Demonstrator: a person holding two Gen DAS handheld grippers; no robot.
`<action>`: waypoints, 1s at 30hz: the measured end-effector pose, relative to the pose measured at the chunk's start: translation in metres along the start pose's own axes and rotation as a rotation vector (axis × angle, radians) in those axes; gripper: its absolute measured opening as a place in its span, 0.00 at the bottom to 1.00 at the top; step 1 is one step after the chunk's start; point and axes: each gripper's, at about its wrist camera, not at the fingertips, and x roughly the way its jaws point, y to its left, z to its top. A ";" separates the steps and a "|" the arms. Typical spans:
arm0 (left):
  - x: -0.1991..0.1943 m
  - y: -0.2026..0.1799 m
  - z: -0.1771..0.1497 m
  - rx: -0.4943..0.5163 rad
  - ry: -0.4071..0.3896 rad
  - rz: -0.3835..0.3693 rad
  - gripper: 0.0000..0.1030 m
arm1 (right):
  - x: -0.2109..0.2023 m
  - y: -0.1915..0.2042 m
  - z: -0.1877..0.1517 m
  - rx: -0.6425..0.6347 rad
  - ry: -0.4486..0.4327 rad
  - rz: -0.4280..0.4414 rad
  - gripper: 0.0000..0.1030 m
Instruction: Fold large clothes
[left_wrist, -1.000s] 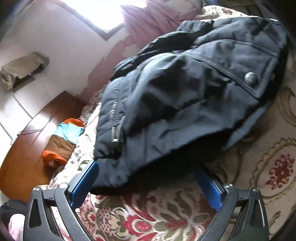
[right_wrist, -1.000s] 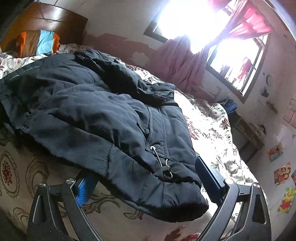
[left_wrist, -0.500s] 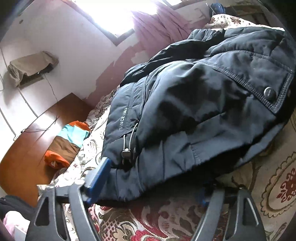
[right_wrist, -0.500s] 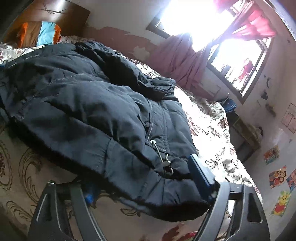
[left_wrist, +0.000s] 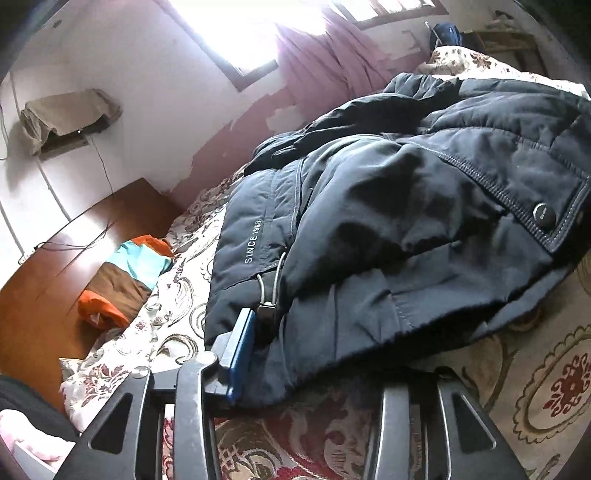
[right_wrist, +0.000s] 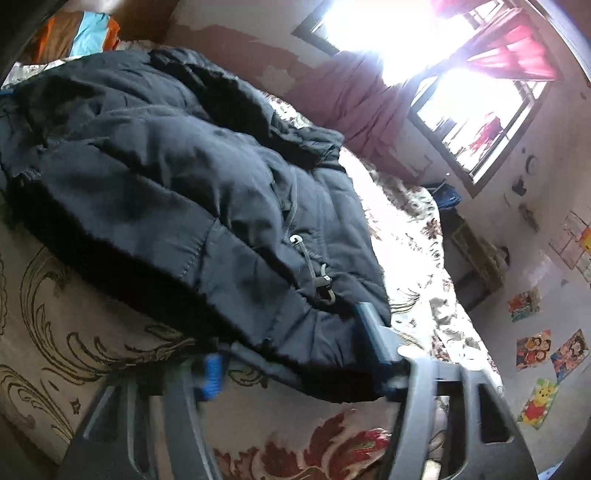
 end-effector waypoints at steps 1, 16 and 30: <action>0.000 0.001 0.000 -0.005 0.000 -0.004 0.37 | -0.003 -0.001 0.000 0.006 -0.011 0.008 0.35; -0.026 0.021 0.003 -0.138 -0.115 -0.055 0.12 | -0.040 -0.027 -0.007 0.192 -0.174 0.119 0.06; -0.117 0.078 0.007 -0.330 -0.226 -0.096 0.06 | -0.153 -0.074 -0.023 0.294 -0.372 0.108 0.05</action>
